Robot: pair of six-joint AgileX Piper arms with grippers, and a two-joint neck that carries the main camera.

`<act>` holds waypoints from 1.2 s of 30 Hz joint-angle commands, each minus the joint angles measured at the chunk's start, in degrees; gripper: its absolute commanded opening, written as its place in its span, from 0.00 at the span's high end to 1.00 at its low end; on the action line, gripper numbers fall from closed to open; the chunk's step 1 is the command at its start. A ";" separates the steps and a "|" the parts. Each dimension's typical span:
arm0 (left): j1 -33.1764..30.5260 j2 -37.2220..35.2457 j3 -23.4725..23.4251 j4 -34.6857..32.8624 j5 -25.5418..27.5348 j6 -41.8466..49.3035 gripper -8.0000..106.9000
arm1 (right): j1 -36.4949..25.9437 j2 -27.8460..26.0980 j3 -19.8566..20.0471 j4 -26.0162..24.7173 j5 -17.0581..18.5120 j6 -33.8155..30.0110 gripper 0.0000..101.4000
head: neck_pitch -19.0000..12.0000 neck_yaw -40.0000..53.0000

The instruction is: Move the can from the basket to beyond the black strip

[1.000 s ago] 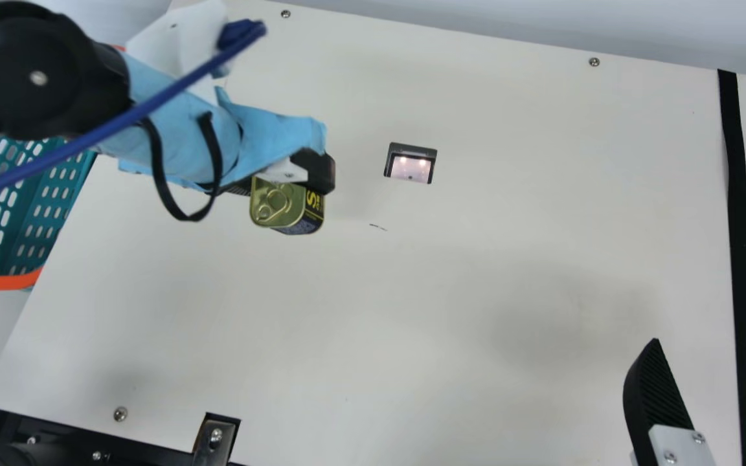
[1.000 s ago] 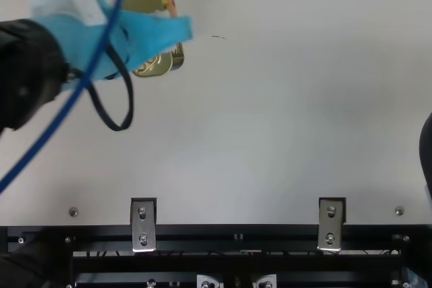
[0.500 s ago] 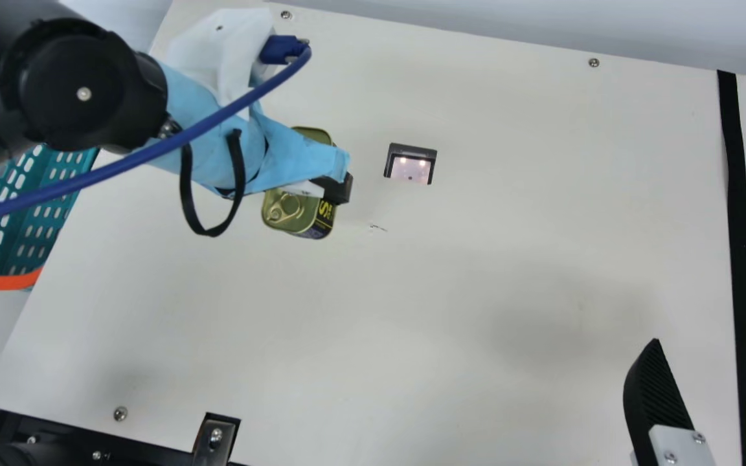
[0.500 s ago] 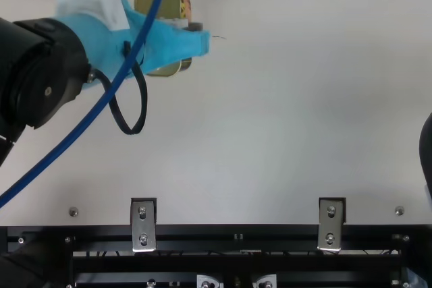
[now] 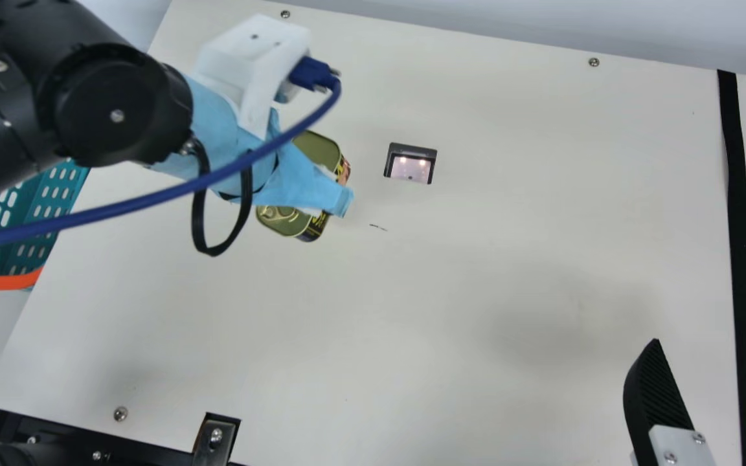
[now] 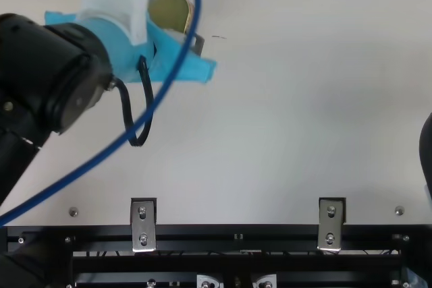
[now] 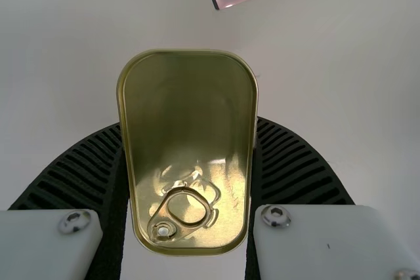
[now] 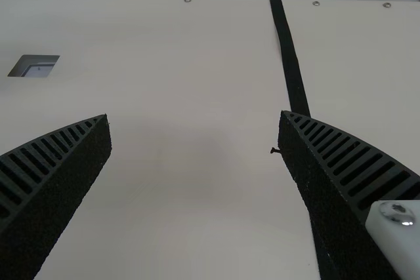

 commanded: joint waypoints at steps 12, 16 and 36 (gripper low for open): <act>-2.88 2.40 -1.64 -1.28 6.23 27.59 0.84 | 0.00 0.00 0.00 0.00 0.00 0.00 0.00 | -0.18 -0.41; -3.52 2.76 -1.29 -1.36 4.99 33.08 0.84 | 0.00 0.00 0.00 0.00 0.00 0.00 0.00 | -0.18 -0.41; -8.23 10.44 0.42 -4.57 -4.52 48.85 0.84 | 0.00 0.00 0.00 0.00 0.00 0.00 0.00 | -0.18 -0.41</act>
